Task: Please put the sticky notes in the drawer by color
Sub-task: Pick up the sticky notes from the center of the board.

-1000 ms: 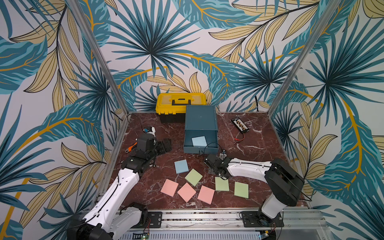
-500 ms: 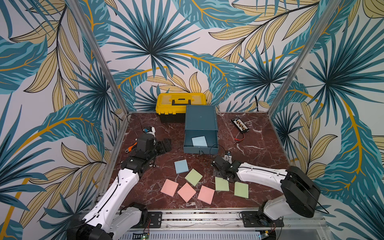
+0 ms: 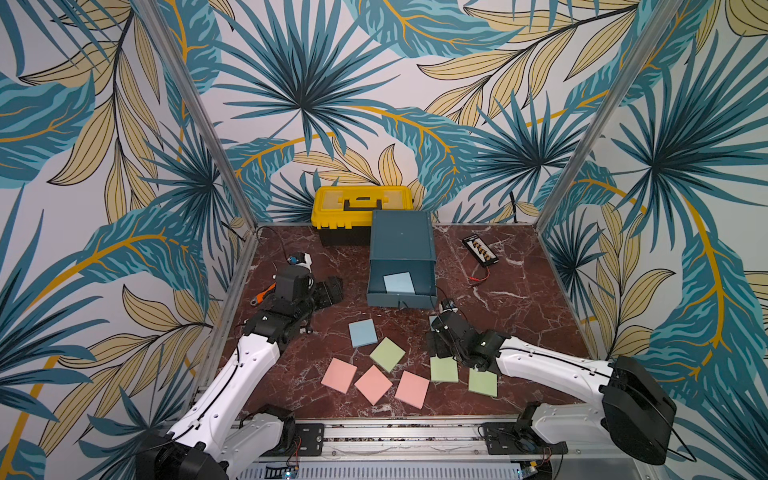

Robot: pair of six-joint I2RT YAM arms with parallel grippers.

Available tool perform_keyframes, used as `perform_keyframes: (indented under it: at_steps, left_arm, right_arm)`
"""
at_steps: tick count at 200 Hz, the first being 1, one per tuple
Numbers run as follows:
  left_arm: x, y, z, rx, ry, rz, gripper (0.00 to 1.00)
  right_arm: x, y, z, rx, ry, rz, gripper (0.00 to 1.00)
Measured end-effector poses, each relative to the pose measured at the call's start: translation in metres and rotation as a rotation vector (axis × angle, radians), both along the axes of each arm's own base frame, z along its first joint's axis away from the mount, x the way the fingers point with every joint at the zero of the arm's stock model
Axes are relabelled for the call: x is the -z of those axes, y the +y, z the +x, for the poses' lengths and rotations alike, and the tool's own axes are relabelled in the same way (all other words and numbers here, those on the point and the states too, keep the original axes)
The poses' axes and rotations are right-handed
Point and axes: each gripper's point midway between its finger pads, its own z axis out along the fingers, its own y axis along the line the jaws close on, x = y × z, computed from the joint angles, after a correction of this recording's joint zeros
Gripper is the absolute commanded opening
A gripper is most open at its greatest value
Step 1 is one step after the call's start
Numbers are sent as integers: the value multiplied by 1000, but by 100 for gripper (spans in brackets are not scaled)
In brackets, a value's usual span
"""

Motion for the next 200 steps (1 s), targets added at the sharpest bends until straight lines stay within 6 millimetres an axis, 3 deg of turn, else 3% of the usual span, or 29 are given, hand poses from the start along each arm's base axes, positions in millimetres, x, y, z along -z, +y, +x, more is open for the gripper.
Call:
perform_keyframes:
  at_steps: [59,92,200]
  left_arm:
    - [-8,-1,0,3,-4,-2,100]
    - [-17,-1,2,3,-22,-6,100]
    - [-12,0,-1,0,-2,1,100]
  right_arm:
    - [26,-18,17,34,39,7,99]
    - [27,-14,26,19,38,46,99]
    - [45,-14,43,33,72,29,99]
